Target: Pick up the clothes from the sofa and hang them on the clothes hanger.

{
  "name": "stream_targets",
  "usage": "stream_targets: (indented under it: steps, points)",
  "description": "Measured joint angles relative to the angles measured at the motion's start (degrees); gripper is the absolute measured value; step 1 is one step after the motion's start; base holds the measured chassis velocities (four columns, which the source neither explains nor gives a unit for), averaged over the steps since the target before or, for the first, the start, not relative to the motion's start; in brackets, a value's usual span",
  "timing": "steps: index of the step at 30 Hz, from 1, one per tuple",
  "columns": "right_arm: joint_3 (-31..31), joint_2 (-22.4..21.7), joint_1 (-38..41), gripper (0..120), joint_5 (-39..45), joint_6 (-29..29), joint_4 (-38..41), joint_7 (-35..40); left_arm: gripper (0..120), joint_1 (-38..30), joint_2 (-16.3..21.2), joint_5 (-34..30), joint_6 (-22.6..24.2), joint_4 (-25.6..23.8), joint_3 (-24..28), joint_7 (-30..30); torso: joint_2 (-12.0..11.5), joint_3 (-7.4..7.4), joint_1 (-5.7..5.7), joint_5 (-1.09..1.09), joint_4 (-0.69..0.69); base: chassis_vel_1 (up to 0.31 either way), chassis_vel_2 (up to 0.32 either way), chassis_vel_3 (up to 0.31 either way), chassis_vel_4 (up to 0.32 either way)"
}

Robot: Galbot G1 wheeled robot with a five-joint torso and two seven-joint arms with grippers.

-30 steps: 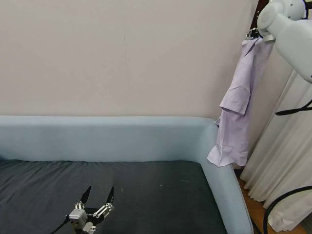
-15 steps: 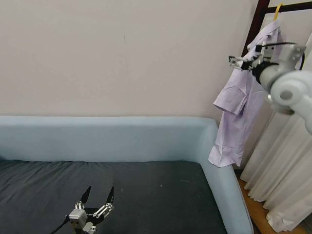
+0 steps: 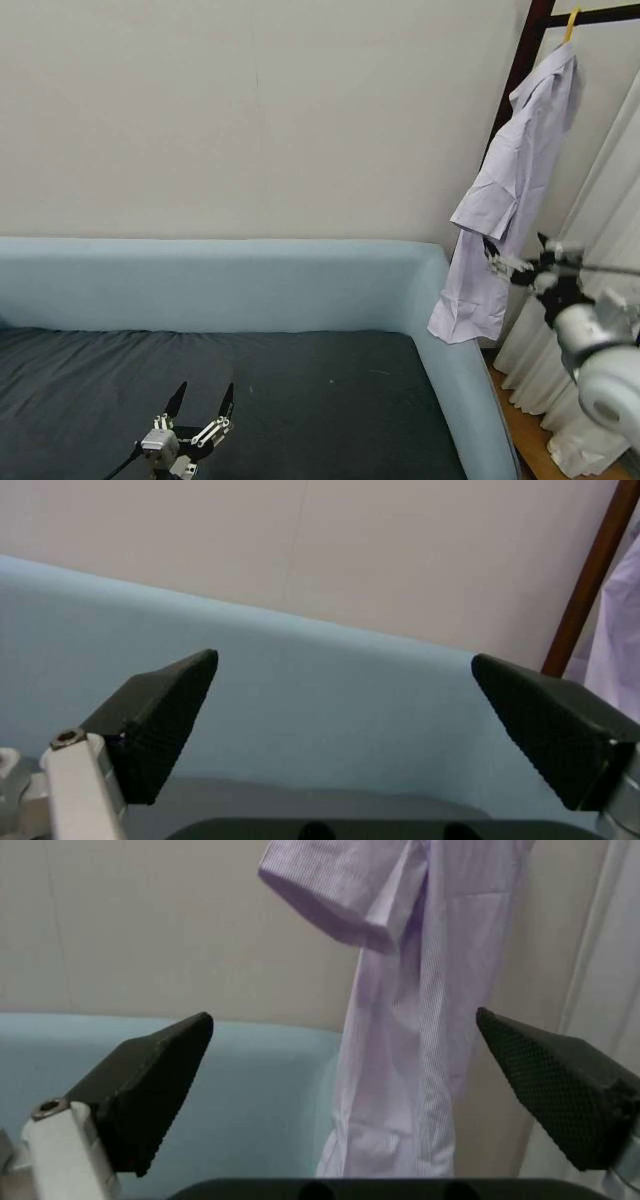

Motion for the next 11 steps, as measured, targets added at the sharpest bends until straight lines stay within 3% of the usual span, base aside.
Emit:
stream_targets:
  steps: [2, 3, 4, 6, 11]
  points:
    - [0.95, 9.18, -9.57, 100, -11.32, 8.38, 0.27, -5.15, 100, 0.01, 0.01, -0.01, 0.00, 0.00, 0.01, -0.01, 0.01, 0.00, 0.00, -0.01, -0.02, 0.000, 0.000, 0.000, 0.000]
    - [0.95, 9.18, -9.57, 100, -11.32, 8.38, 0.27, -5.15, 100, 0.01, 0.01, -0.01, 0.00, 0.00, 0.01, -0.01, 0.01, 0.00, 0.00, -0.01, -0.02, 0.000, 0.000, 0.000, 0.000]
    - [1.13, 14.54, -14.73, 100, -17.43, 13.75, 0.29, -8.30, 100, 0.00, 0.02, 0.00, 0.00, 0.00, 0.00, -0.01, 0.01, -0.01, -0.01, -0.01, -0.03, 0.000, 0.000, 0.000, 0.000]
    - [0.14, 20.16, -19.53, 100, -21.84, 19.08, 0.60, -11.02, 100, 0.00, 0.00, -0.01, 0.00, 0.00, 0.00, -0.02, 0.01, -0.01, -0.01, -0.05, -0.01, 0.000, 0.000, 0.000, 0.000]
    - [-1.85, 24.76, -22.05, 100, -25.61, 23.40, 0.39, -12.17, 100, 0.00, 0.00, -0.01, 0.00, 0.00, 0.00, -0.02, 0.01, 0.00, -0.01, -0.04, 0.04, 0.000, 0.000, 0.000, 0.000]
